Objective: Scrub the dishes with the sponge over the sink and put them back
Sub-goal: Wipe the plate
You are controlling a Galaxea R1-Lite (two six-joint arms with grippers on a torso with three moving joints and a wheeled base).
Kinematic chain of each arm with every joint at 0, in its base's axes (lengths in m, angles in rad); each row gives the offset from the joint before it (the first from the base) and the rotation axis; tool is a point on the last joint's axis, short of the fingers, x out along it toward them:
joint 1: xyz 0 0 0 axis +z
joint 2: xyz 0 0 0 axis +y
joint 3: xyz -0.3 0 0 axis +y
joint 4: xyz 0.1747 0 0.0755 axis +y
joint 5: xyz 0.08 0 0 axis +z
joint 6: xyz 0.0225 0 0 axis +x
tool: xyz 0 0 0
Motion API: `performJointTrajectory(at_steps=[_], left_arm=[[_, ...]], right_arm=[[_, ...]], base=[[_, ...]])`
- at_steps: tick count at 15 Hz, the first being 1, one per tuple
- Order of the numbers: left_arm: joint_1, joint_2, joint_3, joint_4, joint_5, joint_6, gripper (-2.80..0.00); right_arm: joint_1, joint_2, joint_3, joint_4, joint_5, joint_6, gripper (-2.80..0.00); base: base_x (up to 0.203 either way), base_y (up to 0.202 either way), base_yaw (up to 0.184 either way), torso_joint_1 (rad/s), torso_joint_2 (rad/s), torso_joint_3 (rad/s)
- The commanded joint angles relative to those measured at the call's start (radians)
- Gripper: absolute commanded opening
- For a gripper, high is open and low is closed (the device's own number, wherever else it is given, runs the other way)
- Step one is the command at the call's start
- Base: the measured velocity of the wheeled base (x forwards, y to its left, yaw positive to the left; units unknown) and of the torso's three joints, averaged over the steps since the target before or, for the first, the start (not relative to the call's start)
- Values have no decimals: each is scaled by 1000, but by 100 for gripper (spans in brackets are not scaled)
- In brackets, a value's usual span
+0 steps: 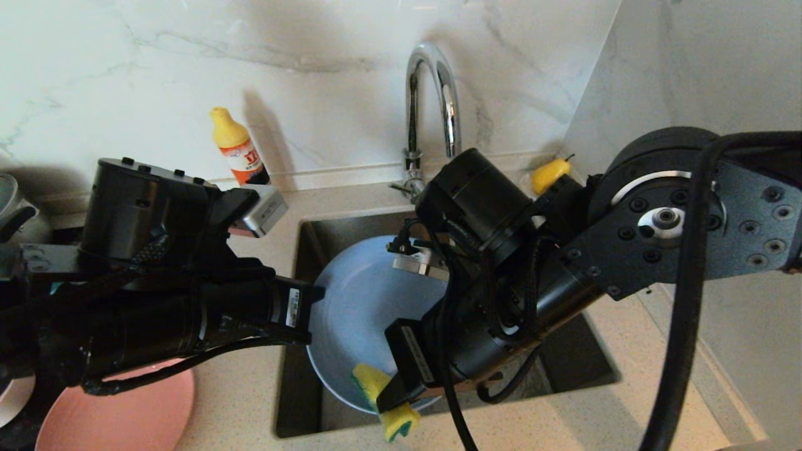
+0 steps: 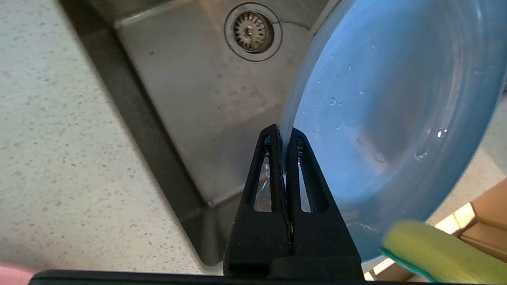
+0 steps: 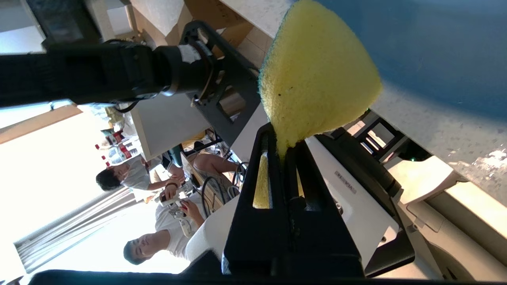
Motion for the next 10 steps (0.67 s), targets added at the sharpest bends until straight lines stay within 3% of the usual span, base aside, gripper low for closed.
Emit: performJointTrajectory(at_steps=[1,5,10], left_arm=[[-14,8,2,-1,2,-2,-280],[-15,2,25,-5,3,-2,-280],[-21,-4,64,-97,7,6,-280]], right_arm=[[-2,21,-8,2,3,2,-280],[-8,60,-89,13,4,15,-280],[-47,78,-99,20,-16,24,-280]], base=[[0,0,0,0,0,0],[0,0,0,0,0,0],[0,0,0,0,0,0]])
